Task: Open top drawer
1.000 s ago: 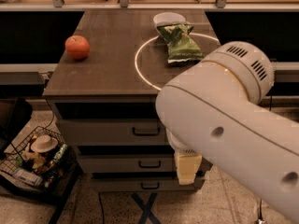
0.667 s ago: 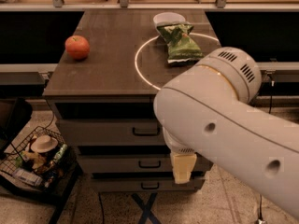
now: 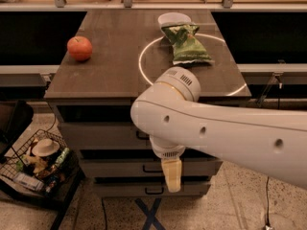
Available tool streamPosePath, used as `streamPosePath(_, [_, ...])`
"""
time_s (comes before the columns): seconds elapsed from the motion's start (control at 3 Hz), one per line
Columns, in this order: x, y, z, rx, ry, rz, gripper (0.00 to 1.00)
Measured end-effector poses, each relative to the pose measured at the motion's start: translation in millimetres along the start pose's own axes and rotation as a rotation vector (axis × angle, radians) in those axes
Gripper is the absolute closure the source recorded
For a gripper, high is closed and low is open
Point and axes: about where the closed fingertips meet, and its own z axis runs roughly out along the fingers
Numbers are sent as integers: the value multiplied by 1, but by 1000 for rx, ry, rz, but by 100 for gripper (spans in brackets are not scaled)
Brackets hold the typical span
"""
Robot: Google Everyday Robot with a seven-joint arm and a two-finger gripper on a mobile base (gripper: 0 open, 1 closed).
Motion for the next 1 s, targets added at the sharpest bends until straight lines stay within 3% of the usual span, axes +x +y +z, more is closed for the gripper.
streamPosePath(0.33, [-6, -8, 35, -71, 20, -22, 0])
streamPosePath(1.0, [-15, -16, 71, -133, -19, -29, 0])
